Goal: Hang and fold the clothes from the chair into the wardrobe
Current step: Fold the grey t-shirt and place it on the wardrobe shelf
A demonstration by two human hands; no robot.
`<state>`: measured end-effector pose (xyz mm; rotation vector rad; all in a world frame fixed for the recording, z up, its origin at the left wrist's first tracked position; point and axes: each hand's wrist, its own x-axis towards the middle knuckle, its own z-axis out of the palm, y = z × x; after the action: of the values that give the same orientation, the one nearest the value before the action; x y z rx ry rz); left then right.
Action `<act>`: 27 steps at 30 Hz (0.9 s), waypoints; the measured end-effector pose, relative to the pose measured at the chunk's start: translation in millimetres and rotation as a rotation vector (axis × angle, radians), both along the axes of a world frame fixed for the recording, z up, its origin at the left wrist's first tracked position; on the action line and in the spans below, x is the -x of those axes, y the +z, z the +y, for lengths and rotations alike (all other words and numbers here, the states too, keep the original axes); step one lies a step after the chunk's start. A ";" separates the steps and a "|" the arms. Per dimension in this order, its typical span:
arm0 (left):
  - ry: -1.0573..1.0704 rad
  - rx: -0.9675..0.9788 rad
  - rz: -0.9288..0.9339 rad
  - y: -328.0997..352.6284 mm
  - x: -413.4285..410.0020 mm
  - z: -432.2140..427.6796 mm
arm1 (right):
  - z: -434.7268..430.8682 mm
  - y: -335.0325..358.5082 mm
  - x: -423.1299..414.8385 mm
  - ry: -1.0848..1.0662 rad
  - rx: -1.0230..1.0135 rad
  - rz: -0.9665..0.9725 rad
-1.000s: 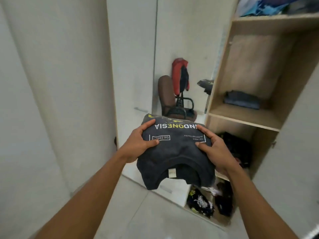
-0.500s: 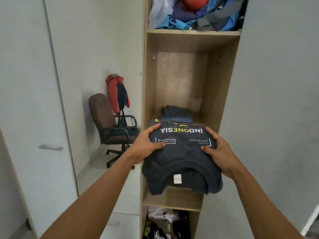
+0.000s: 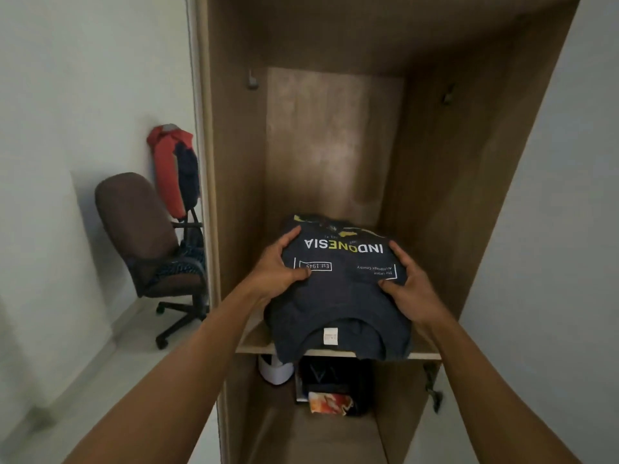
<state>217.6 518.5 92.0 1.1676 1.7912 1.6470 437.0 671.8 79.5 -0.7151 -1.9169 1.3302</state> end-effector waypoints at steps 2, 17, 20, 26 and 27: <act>0.048 0.038 0.050 -8.7 13.8 23.7 | 19.7 -2.7 19.6 0.007 0.001 -0.032; -0.066 0.617 -0.165 -54.6 69.5 72.5 | 129.3 -32.0 77.9 0.129 0.232 -0.571; -0.072 0.706 -0.145 -40.6 68.7 73.3 | 132.8 -30.9 80.6 0.164 0.147 -0.628; 0.343 0.583 0.090 -43.2 93.5 111.0 | 154.1 -40.3 107.6 -0.152 0.102 -0.351; 0.383 0.517 0.075 -47.0 99.6 118.3 | 155.7 -41.6 112.8 -0.164 0.117 -0.296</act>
<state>118.0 636.7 44.9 0.6908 2.4099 1.2034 324.3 827.5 37.9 -1.1576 -1.9664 1.2990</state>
